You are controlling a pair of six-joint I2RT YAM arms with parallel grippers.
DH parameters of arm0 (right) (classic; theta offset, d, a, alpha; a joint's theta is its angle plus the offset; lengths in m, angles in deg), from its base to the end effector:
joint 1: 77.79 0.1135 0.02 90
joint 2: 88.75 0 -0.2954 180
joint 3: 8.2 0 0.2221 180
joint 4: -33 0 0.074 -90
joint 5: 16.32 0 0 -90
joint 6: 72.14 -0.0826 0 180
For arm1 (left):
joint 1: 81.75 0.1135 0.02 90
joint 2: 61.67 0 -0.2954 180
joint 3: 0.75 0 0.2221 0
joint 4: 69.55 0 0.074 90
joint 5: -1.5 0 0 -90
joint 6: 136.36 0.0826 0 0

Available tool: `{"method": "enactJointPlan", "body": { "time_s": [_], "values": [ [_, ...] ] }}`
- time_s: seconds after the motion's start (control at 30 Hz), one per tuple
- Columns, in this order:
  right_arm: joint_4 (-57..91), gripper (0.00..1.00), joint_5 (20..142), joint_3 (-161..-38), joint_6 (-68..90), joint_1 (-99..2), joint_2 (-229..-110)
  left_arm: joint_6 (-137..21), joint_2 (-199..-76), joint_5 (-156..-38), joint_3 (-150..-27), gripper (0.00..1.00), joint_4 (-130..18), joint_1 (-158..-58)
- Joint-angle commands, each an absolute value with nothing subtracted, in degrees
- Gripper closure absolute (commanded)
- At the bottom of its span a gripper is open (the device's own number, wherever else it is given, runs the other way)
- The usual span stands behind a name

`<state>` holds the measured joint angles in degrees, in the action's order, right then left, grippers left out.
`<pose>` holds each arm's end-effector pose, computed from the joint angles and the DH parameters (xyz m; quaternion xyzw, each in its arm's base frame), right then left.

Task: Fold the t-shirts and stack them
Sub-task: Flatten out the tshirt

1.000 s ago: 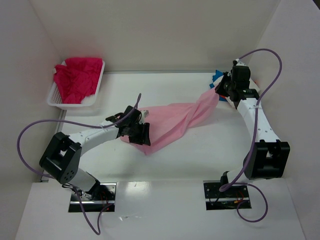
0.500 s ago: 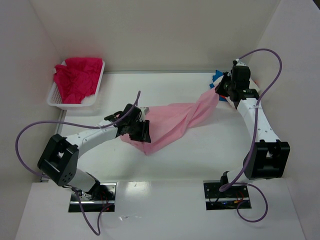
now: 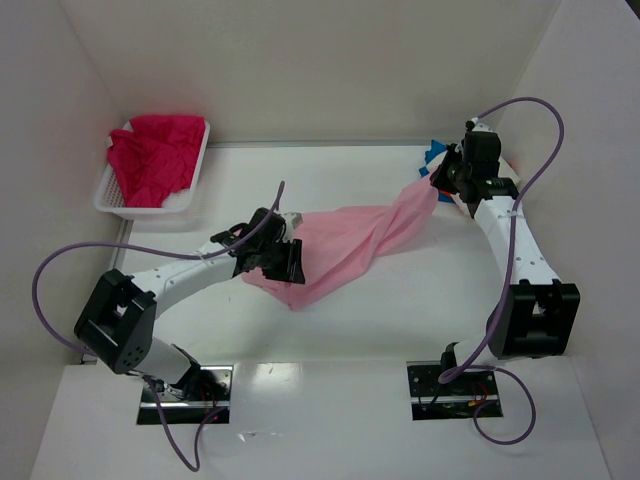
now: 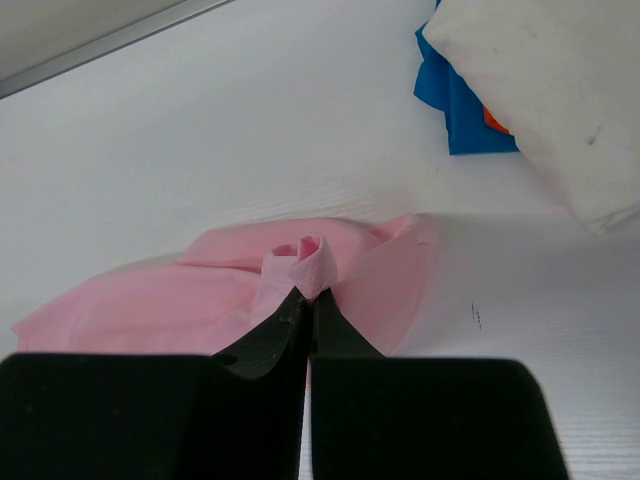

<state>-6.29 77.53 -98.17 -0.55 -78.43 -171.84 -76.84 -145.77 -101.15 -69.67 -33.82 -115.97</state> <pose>0.3371 0.0018 0.3495 0.1290 0.8665 0.1034 0.4711 0.2391 -0.1845 0.2292 0.0674 0.9349 -0.2656 0.2254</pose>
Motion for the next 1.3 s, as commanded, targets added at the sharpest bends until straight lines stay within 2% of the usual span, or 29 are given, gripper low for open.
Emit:
{"method": "enactJointPlan", "body": {
  "time_s": [0.0, 0.07, 0.3, 0.37, 0.57, 0.73, 0.9, 1.0, 1.07, 1.27],
  "values": [
    [-4.6, 1.0, 77.2, -98.0, -0.8, -78.8, -171.4, -77.8, -146.8, -101.2, -70.4, 0.53, -35.6, -116.5],
    [-4.6, 1.0, 77.2, -98.0, -0.8, -78.8, -171.4, -77.8, -147.0, -101.2, -70.4, 0.55, -35.6, -116.5],
    [-4.6, 1.0, 77.2, -98.0, -0.8, -78.8, -171.4, -77.8, -146.4, -99.5, -71.8, 0.97, -32.8, -116.5],
    [-4.6, 1.0, 77.2, -98.0, -0.8, -78.8, -171.4, -77.8, -145.2, -98.2, -73.5, 1.0, -31.5, -116.5],
    [-4.6, 1.0, 76.7, -99.0, -0.8, -78.8, -171.6, -77.8, -138.7, -95.5, -80.9, 1.0, -26.9, -115.9],
    [-4.7, 1.0, 76.1, -107.8, -1.4, -78.8, -174.0, -76.2, -133.4, -92.6, -90.1, 1.0, -27.0, -110.0],
    [-5.3, 1.0, 76.1, -122.5, -1.8, -78.8, -178.3, -73.0, -135.3, -87.9, -101.5, 1.0, -30.0, -101.7],
    [-6.4, 1.0, 76.7, -130.5, -1.8, -79.3, -180.1, -72.5, -137.1, -89.0, -105.9, 1.0, -34.0, -92.7],
    [-7.2, 1.0, 76.8, -134.7, -1.8, -80.5, -180.2, -71.8, -138.2, -89.6, -109.4, 1.0, -34.5, -90.1],
    [-7.2, 1.0, 77.5, -140.4, -2.3, -83.5, -177.3, -69.6, -143.8, -86.9, -124.3, 1.0, -34.4, -84.2]
  ]
}}
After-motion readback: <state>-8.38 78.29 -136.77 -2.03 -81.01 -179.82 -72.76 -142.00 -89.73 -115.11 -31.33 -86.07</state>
